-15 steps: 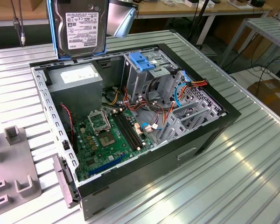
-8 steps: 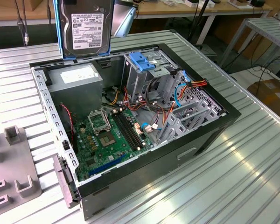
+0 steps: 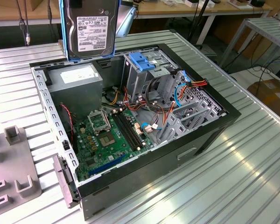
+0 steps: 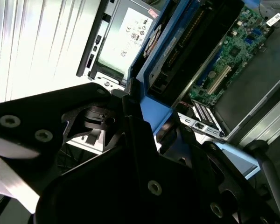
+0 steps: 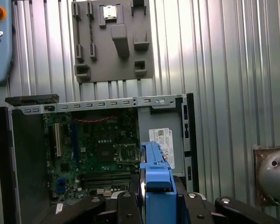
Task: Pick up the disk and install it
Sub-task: 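Pick up the disk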
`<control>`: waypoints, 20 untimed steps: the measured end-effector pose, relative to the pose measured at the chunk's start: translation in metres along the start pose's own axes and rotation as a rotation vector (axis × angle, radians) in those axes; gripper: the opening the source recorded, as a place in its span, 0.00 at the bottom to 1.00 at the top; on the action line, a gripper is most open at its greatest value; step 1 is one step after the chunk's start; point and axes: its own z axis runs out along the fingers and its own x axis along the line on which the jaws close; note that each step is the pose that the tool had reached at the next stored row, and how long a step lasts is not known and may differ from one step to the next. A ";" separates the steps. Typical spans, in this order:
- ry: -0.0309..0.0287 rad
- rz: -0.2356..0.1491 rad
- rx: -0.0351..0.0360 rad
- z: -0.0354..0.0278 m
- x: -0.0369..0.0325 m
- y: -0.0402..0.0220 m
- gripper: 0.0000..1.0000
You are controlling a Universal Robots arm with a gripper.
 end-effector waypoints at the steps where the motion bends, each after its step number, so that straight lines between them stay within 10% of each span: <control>1: 0.0000 0.000 0.0001 0.0001 0.0015 -0.0010 0.37; 20: 0.0000 0.000 0.0001 0.0028 0.0270 -0.0199 0.37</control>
